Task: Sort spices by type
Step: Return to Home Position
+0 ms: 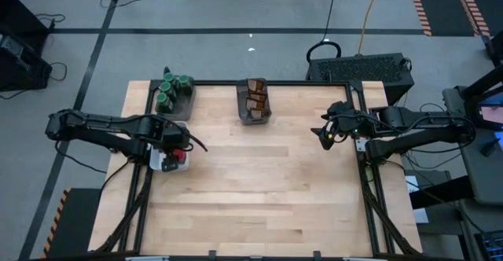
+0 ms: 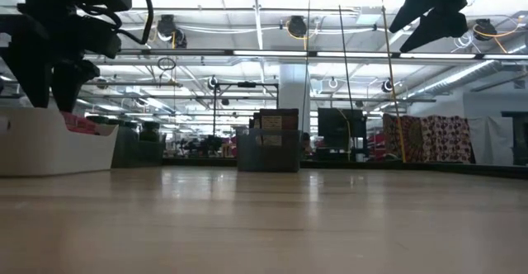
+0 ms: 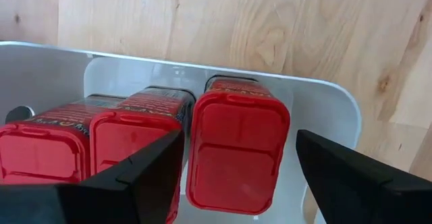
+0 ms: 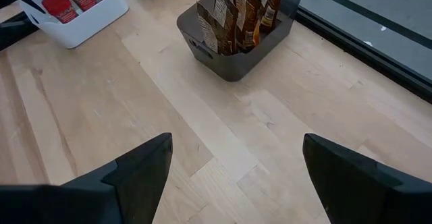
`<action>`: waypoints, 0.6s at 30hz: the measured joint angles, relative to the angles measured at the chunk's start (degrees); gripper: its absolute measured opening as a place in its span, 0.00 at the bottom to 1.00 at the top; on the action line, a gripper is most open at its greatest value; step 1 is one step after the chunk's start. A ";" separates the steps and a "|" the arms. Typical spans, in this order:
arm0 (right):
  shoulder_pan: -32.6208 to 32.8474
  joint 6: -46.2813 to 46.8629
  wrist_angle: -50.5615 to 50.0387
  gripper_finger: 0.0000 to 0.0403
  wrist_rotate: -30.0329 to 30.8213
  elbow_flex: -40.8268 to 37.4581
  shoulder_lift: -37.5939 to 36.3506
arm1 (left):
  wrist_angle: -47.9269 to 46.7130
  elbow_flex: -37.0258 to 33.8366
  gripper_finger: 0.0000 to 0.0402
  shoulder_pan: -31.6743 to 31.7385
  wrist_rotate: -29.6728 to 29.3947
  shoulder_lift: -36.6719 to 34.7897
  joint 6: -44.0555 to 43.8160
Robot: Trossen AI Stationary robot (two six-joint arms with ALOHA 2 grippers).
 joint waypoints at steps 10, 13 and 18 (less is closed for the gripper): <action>-0.02 -0.22 0.00 0.78 0.00 0.00 0.00 | -0.03 6.22 0.73 0.02 -0.11 0.03 0.13; -0.02 -0.41 0.08 0.78 0.04 0.00 0.00 | 0.31 8.47 0.73 0.00 -0.95 0.05 0.02; -0.02 -2.43 3.20 0.78 0.23 0.00 0.00 | 5.39 11.82 0.73 0.04 -4.26 0.03 -0.03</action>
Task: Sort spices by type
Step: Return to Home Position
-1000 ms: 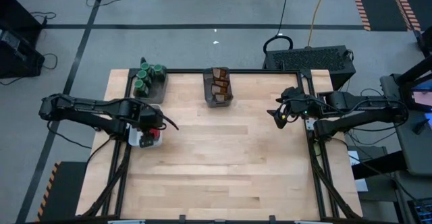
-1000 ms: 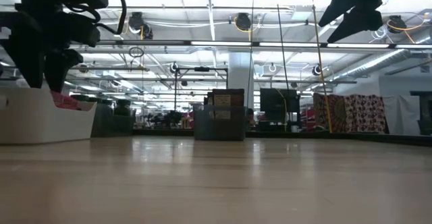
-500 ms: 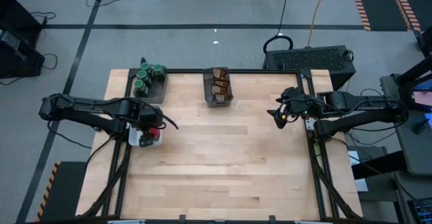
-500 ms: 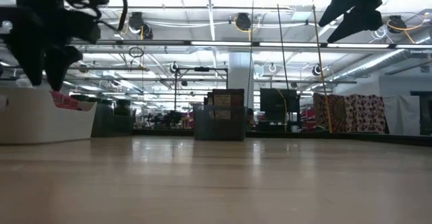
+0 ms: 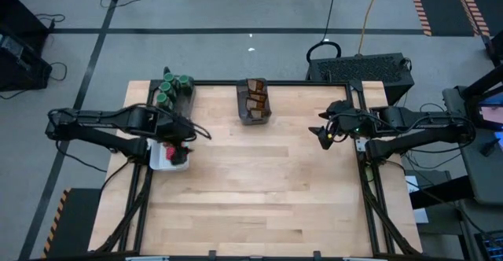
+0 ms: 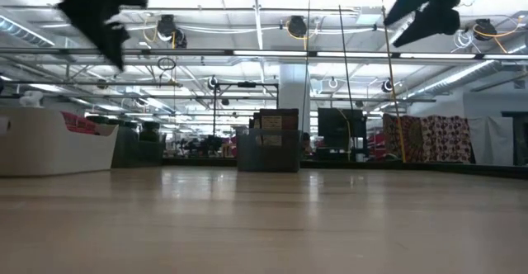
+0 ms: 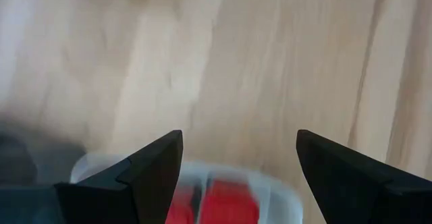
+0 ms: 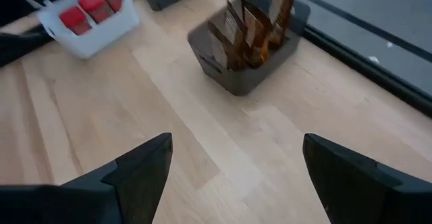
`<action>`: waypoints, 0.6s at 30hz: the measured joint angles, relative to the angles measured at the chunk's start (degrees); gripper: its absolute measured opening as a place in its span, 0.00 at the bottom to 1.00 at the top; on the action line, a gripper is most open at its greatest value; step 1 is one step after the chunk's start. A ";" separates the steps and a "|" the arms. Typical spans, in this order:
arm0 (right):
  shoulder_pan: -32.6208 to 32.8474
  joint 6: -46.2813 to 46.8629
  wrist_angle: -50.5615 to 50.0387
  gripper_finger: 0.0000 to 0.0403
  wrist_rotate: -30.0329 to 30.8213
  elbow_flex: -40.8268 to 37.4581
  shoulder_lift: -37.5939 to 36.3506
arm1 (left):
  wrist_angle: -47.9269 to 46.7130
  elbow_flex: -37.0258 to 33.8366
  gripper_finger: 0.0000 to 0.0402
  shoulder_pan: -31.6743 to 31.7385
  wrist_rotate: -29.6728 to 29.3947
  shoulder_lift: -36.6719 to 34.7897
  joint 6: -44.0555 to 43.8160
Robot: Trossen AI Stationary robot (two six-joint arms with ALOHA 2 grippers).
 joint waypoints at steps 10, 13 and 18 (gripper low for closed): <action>0.00 -9.83 17.52 0.78 -2.78 0.00 1.30 | 35.00 1.37 0.73 2.39 -2.99 0.38 0.19; 0.00 -13.65 23.44 0.78 -4.82 0.00 2.95 | 46.27 1.37 0.73 3.64 -3.04 1.42 1.84; -0.04 -20.27 34.15 0.78 -4.80 0.00 7.67 | 61.21 1.37 0.73 5.36 -3.03 3.85 5.18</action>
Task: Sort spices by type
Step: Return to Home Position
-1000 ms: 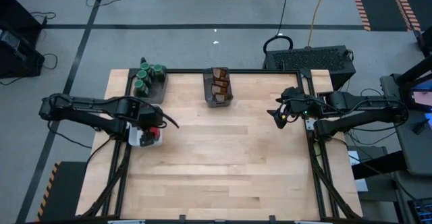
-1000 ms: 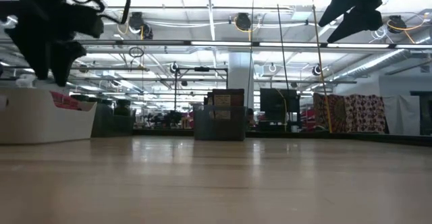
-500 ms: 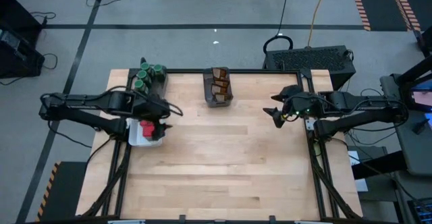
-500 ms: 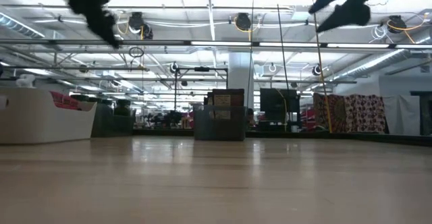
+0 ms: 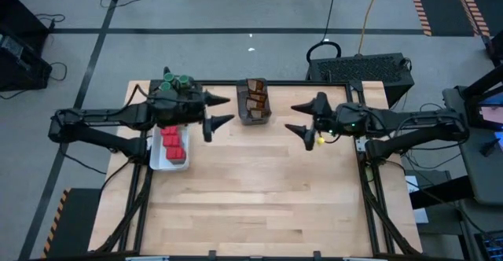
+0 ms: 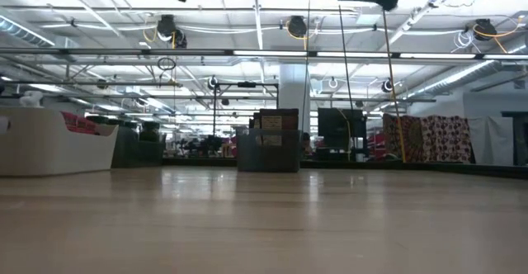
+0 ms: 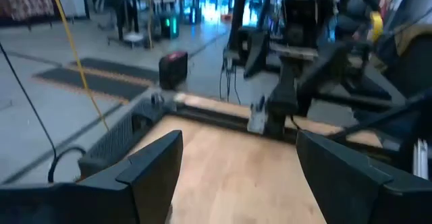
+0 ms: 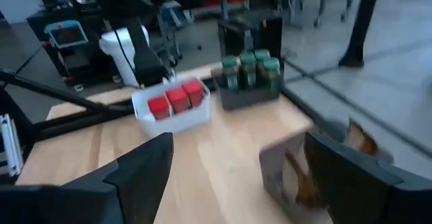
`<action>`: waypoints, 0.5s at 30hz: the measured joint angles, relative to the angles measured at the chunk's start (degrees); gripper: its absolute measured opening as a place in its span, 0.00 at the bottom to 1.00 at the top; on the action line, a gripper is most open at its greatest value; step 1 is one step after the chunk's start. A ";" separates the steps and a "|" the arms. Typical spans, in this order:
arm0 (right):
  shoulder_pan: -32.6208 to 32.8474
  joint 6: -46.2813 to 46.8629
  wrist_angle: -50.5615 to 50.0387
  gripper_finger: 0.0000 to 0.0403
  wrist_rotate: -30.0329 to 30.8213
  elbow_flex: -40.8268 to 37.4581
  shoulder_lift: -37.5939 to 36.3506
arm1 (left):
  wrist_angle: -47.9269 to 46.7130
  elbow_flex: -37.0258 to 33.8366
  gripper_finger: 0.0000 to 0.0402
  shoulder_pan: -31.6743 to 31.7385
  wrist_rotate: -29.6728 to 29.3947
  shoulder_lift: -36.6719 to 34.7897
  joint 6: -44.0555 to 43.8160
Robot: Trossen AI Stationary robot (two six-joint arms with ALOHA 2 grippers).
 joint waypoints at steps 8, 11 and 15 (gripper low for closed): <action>-0.38 -5.90 21.02 0.78 -4.27 0.00 6.63 | 3.71 0.00 0.73 0.52 0.86 0.63 1.01; -1.26 -3.09 22.68 0.78 -7.45 0.02 7.39 | 3.86 0.00 0.73 0.50 2.20 -0.55 0.98; -2.33 -0.48 19.35 0.73 -10.69 0.02 6.82 | 2.09 0.00 0.73 0.48 2.40 -2.88 1.30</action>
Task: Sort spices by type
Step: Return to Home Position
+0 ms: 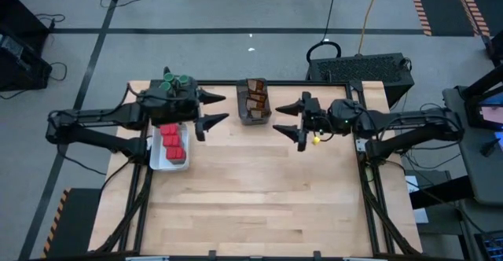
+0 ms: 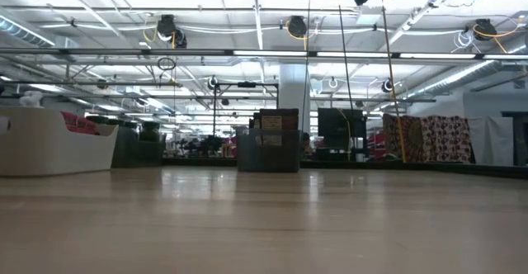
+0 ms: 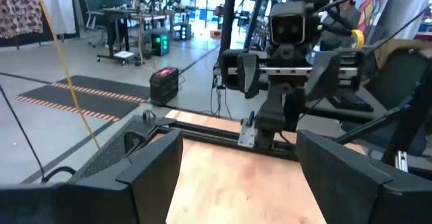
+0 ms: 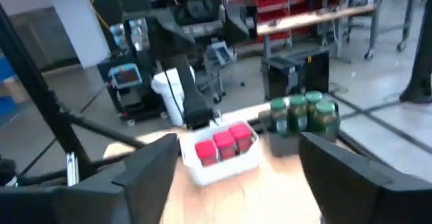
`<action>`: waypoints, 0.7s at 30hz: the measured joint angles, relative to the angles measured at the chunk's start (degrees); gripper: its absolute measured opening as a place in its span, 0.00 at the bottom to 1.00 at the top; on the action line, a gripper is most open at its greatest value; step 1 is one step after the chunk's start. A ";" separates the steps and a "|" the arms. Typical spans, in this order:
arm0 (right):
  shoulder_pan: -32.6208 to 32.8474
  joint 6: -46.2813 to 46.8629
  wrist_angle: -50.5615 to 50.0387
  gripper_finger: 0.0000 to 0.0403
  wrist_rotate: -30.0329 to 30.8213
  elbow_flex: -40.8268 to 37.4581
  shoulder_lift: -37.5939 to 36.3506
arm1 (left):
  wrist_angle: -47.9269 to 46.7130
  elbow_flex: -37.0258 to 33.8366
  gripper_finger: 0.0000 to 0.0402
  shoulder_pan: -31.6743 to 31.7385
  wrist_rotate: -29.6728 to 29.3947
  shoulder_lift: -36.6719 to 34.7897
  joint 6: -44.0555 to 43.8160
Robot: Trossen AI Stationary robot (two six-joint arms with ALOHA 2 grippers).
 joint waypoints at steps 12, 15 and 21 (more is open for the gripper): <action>-2.62 -3.34 -19.66 0.07 -1.32 -0.02 -9.26 | -10.98 -2.34 0.59 0.24 -0.70 -11.76 1.35; -2.66 -3.60 -25.86 0.03 -1.33 -0.02 -12.54 | -11.39 -5.65 0.54 0.30 -3.26 -16.74 -0.03; -2.64 -4.02 -31.06 0.00 -1.31 -0.57 -20.51 | -11.95 -11.42 0.44 0.30 -7.94 -26.56 -1.99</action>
